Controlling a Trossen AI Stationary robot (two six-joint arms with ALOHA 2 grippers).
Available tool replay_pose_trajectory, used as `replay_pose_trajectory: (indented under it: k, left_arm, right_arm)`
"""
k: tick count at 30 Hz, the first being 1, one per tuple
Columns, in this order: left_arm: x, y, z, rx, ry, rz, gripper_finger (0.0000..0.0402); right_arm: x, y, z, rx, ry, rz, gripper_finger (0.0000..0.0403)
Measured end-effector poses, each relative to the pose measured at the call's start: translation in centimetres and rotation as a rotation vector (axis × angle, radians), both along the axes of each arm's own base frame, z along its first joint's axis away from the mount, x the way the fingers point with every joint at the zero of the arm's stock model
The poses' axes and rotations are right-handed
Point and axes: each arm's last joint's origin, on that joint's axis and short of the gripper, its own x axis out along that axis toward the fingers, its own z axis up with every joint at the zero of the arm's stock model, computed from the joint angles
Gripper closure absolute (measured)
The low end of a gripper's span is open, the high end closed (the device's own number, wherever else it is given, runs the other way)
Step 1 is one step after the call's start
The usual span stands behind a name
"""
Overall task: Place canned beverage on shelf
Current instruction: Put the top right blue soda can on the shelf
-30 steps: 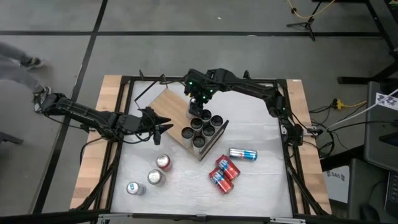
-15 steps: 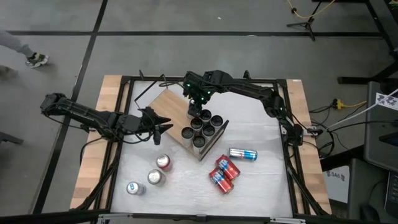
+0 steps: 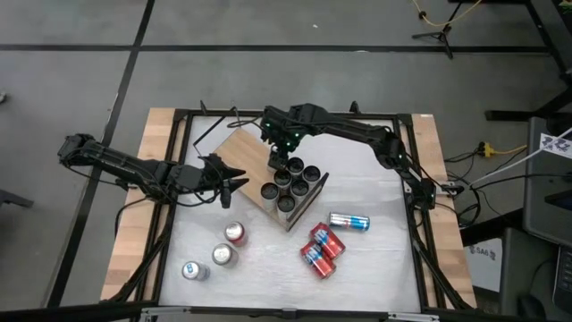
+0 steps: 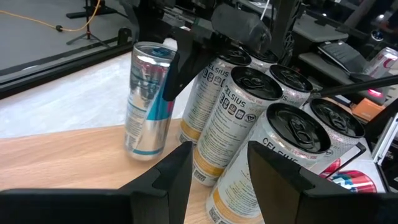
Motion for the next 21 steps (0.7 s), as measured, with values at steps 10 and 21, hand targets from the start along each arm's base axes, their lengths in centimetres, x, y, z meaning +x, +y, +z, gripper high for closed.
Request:
replay_pose_trajectory:
  k: [10,21]
  left_arm:
    - [0.00,0.00,0.00,0.000,0.000,0.000,0.0253]
    - [0.00,0.00,0.01,0.000,0.000,0.000,0.0253]
  right_arm:
    - [0.02,-0.01,-0.13,0.001,0.005,0.000,0.0173]
    - [0.21,0.85,-0.12,0.025,0.000,0.028,0.0173]
